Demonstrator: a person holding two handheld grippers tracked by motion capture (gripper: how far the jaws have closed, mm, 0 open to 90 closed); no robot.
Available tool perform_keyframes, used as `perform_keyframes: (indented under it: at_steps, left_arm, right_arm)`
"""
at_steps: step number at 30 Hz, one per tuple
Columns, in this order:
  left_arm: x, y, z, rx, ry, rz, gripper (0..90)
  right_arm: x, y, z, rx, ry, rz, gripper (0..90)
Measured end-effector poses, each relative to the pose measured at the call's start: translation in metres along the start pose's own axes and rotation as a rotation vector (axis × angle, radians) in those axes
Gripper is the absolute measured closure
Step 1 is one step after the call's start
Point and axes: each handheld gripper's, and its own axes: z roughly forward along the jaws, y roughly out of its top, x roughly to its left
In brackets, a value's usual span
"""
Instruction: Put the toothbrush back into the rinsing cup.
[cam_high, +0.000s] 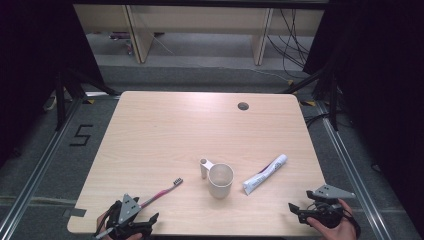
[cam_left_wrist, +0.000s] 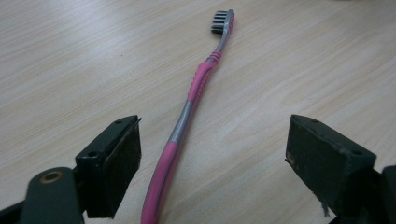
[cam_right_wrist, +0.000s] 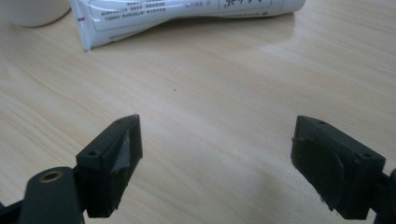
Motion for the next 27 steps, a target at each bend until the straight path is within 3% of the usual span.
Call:
perform_keyframes:
  at_steps: [1, 3, 4, 6, 8, 9, 10, 11, 18, 25, 26, 27]
  left_arm:
    - [0.0, 0.0, 0.0, 0.0, 0.0, 0.0, 17.3]
    - [0.0, 0.0, 0.0, 0.003, 0.004, -0.007, 16.6]
    - [0.0, 0.001, 0.0, 0.003, 0.005, -0.004, 16.5]
    - [-0.001, 0.0, 0.0, 0.011, 0.006, 0.006, 16.3]
    - [-0.001, 0.0, 0.001, 0.014, 0.007, 0.003, 16.3]
    - [-0.002, 0.0, 0.002, 0.017, 0.008, 0.006, 16.3]
    - [-0.003, 0.0, 0.003, 0.028, 0.004, 0.022, 16.3]
    - [-0.004, 0.0, 0.004, 0.032, 0.028, 0.026, 16.4]
    - [-0.005, 0.005, 0.004, 0.038, -0.006, 0.039, 16.7]
    - [-0.004, 0.011, 0.008, 0.05, -0.012, 0.036, 17.2]
    - [-0.004, 0.012, 0.011, 0.044, 0.003, 0.036, 17.5]
    - [-0.003, 0.013, 0.01, 0.052, -0.016, 0.042, 18.1]
  right_arm:
    - [0.0, 0.0, 0.002, 0.011, 0.027, 0.001, 17.4]
    - [0.002, 0.0, 0.001, 0.025, 0.008, 0.007, 17.4]
    - [0.0, 0.0, 0.002, 0.011, 0.004, -0.029, 17.4]
    - [0.004, 0.0, 0.001, 0.027, 0.011, 0.02, 17.7]
    - [0.002, -0.001, 0.001, 0.026, 0.009, -0.003, 17.7]
    - [-0.001, 0.0, 0.002, 0.006, -0.005, -0.046, 17.7]
    - [0.004, 0.0, 0.002, 0.025, 0.008, 0.018, 17.5]
    - [0.001, 0.0, 0.002, 0.014, -0.001, -0.024, 17.5]
    - [0.001, 0.0, 0.003, 0.015, 0.006, -0.022, 17.4]
    - [0.001, 0.0, 0.003, 0.016, 0.003, -0.023, 16.9]
    - [0.001, 0.0, 0.003, 0.013, 0.004, -0.028, 16.9]
    - [0.002, 0.0, 0.003, 0.018, 0.009, -0.019, 16.9]
